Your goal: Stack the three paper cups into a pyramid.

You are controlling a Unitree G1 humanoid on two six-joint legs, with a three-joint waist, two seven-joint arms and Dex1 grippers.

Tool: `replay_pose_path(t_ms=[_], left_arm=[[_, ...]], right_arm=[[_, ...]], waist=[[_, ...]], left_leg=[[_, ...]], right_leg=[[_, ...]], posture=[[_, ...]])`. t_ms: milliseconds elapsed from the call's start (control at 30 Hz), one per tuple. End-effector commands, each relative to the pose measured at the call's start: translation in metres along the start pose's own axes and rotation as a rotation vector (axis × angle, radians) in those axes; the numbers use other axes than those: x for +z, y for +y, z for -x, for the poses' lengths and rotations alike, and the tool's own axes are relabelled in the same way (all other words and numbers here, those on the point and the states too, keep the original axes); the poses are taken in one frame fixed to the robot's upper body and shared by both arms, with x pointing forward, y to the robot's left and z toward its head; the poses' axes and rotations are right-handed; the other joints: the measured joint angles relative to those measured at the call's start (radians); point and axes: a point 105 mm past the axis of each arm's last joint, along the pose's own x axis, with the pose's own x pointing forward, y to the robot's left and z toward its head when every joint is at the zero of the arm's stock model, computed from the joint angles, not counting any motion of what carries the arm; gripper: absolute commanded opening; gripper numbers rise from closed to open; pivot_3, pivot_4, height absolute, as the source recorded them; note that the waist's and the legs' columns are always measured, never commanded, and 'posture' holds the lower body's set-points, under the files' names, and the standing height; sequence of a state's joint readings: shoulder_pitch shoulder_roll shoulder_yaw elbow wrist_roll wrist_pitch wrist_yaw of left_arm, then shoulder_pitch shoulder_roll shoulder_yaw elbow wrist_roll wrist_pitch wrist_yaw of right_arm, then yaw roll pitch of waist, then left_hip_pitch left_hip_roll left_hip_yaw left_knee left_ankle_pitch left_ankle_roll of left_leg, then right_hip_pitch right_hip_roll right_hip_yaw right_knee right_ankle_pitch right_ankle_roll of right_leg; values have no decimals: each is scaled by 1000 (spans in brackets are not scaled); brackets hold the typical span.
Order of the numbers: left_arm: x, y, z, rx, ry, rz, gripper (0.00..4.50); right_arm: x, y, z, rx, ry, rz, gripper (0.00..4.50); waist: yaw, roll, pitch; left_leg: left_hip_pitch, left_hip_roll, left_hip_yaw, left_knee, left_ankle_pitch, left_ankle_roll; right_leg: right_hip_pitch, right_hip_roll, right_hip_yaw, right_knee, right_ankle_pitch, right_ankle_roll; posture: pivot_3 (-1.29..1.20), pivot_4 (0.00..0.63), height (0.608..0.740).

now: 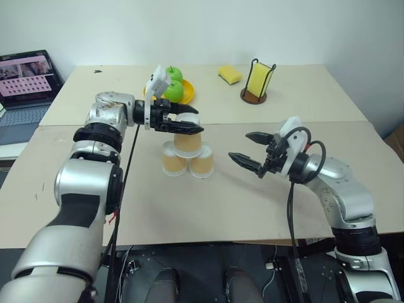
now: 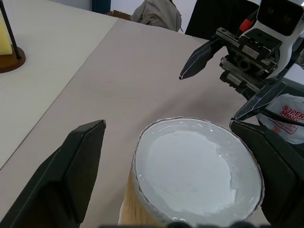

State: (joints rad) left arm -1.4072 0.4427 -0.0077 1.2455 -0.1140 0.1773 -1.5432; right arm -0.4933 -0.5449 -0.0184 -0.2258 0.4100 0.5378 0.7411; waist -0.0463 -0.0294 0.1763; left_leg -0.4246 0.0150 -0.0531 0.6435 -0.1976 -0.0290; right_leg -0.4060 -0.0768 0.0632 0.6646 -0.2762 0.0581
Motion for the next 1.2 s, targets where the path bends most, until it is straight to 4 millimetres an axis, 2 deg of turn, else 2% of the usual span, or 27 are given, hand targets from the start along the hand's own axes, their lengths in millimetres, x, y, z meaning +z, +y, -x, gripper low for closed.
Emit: replay_pose_path(t_ms=[33,233,600,733,867,933,1000,1067,1133,1200], left_arm=[[34,-2,13,5,-59,-87,4468],[60,-10,32,-22,-143,-98,4468],[63,-11,64,79,-179,-108,4468],[64,-2,77,202,-225,-128,4468],[72,1,105,406,-380,-137,4468],[63,0,120,548,-441,-112,4468],[43,-4,136,732,-485,-65,4468],[15,-11,153,925,-528,10,4468],[-24,-20,170,1140,-521,101,4468],[-57,-35,190,1343,-504,153,4468]], right_arm=[[14,0,0,6,-41,34,4500],[12,-2,-3,16,-38,33,4500],[13,-3,-11,55,-46,34,4500],[11,-3,-13,62,-43,35,4500],[7,-4,-12,49,-26,38,4500],[5,-6,-9,35,-22,33,4500],[3,-11,-3,3,-16,21,4500],[-4,-20,4,-52,7,13,4500],[-14,-36,12,-151,50,3,4500],[-28,-58,21,-300,97,-8,4500]], waist=[[0,0,0],[0,0,0],[-2,0,0],[-1,0,0],[-3,0,0],[-5,0,0],[-6,0,0],[-3,0,0],[2,0,-1],[5,-1,-2]], left_leg=[[0,0,0,0,0,0],[0,0,0,0,0,0],[1,0,0,1,0,0],[0,0,0,1,0,0],[0,1,-1,1,0,0],[1,1,-1,1,0,0],[1,1,-1,2,0,0],[2,1,0,2,0,0],[2,1,0,3,0,0],[2,1,0,4,0,0]], right_leg=[[0,0,0,0,0,0],[0,0,0,0,0,0],[0,0,0,1,0,0],[0,0,0,2,0,0],[0,0,0,2,0,0],[0,0,0,4,0,0],[0,0,1,6,0,0],[0,0,2,7,0,0],[0,-1,2,8,0,0],[0,-1,3,8,0,0]], posture=[[0,150,732],[0,150,732],[0,150,732],[0,150,732],[0,150,732],[0,150,732],[0,150,732],[0,150,732],[0,150,732],[0,150,732]])
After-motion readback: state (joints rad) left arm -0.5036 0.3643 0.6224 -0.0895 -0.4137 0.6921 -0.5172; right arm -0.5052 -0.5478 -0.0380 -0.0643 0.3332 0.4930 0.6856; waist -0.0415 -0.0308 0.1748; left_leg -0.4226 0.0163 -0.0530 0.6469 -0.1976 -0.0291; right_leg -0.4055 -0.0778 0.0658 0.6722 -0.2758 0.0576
